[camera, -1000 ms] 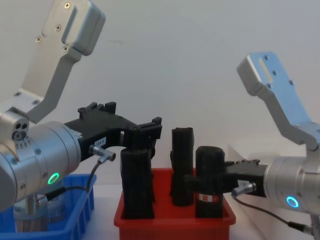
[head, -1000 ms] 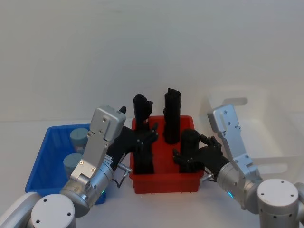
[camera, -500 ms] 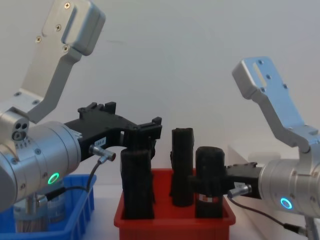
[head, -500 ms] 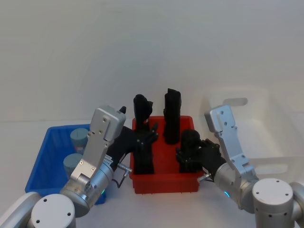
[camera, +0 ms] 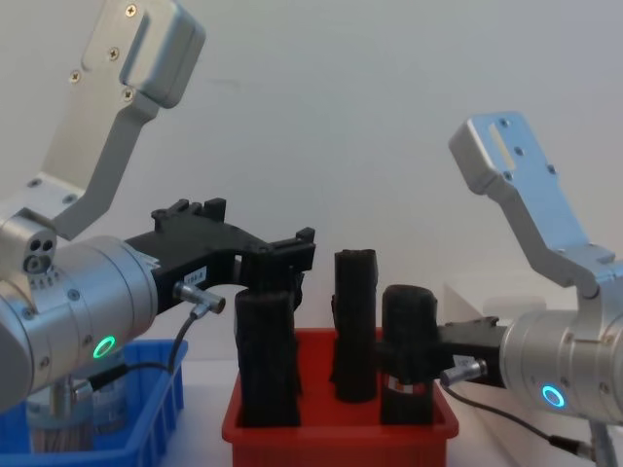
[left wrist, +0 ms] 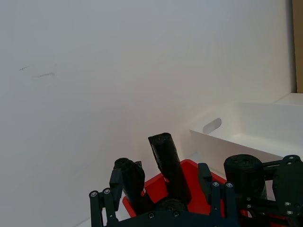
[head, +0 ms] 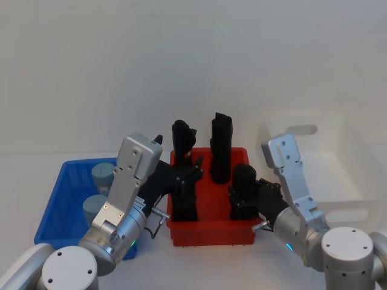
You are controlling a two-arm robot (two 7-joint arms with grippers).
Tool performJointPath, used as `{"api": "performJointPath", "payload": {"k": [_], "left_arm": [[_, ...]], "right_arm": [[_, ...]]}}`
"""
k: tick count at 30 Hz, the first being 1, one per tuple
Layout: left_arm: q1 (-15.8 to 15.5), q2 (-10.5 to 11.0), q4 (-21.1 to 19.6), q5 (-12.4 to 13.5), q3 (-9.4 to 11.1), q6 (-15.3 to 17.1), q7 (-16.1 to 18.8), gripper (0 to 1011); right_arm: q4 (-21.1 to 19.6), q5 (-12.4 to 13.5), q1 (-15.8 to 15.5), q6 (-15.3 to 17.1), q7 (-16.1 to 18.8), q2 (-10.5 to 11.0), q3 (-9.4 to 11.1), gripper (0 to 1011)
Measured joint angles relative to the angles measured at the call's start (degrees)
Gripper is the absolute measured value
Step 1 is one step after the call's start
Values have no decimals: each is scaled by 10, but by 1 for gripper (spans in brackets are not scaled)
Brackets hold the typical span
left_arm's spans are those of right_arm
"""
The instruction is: Pick the cotton swabs from the blue box and place them into the white box.
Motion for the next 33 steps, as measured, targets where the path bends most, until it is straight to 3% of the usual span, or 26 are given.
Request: {"api": "performJointPath", "payload": {"k": [12, 23, 33], "left_arm": [[0, 0, 0, 0, 0, 0, 0, 1004], [0, 0, 0, 0, 0, 0, 0, 1004], [0, 0, 0, 0, 0, 0, 0, 1004]], "right_arm": [[-5, 6, 5, -16, -5, -6, 1, 377], [-33, 28, 17, -62, -27, -16, 9, 368], [-53, 32, 35, -110, -54, -19, 25, 368]]}}
